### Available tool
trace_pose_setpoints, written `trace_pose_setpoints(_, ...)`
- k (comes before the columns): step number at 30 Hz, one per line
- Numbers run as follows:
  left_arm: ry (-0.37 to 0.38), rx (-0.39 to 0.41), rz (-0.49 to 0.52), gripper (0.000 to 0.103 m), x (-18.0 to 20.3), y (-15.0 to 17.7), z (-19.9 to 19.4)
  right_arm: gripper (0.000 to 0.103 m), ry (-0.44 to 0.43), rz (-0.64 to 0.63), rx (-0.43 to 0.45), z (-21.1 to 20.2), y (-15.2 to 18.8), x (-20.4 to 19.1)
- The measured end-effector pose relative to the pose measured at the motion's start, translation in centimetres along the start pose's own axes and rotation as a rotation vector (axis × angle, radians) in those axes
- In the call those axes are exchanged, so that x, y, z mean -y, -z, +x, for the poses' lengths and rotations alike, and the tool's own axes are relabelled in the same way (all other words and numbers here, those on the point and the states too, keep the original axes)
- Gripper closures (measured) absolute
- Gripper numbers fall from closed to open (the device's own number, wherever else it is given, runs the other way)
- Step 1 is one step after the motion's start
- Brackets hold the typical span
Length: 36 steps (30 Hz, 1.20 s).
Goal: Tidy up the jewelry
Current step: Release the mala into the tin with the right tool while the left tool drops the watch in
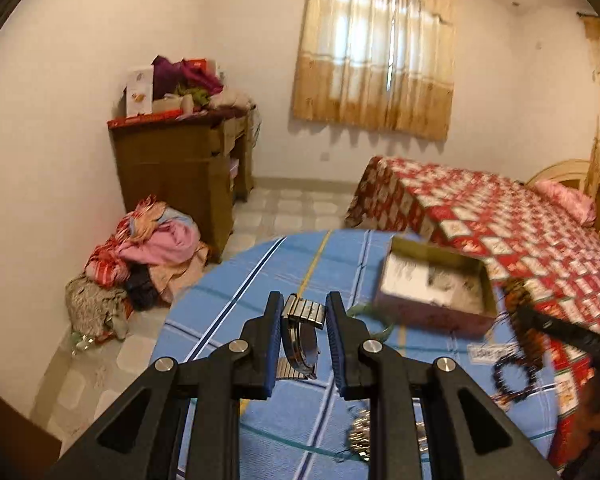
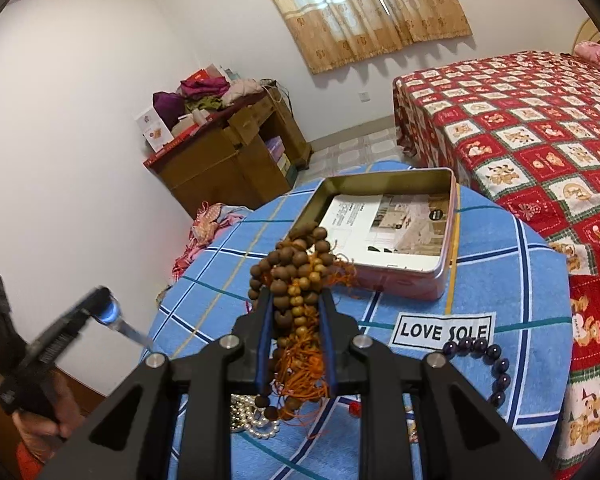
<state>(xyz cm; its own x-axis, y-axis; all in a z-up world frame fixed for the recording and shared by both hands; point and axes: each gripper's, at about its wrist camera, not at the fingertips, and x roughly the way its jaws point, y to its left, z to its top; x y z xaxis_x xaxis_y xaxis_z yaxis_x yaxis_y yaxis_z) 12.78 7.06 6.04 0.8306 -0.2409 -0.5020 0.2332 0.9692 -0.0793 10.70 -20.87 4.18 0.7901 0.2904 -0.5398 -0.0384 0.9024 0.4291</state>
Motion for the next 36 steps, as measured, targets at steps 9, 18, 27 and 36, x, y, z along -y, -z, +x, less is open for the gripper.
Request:
trace_pose_setpoints(9,0.148,0.030,0.092,0.081,6.3,-3.6,3.1,0.079,0.044,-0.010,0.080,0.2,-4.2,2.1)
trace_pose_setpoints(18,0.256,0.026,0.110,0.089,13.3,-6.4,12.5,0.079,0.091,0.099,0.006,7.1,-6.1,7.8)
trace_pose_setpoints(27,0.201,-0.095,0.095,0.083,12.5,-4.5,18.6,0.076,0.089,0.139,-0.064,10.6,-5.2,10.3)
trace_pose_setpoints(36,0.066,-0.125,0.040,0.025,7.3,-3.9,15.9,0.040,0.094,0.138,0.068,5.8,-5.7,8.2)
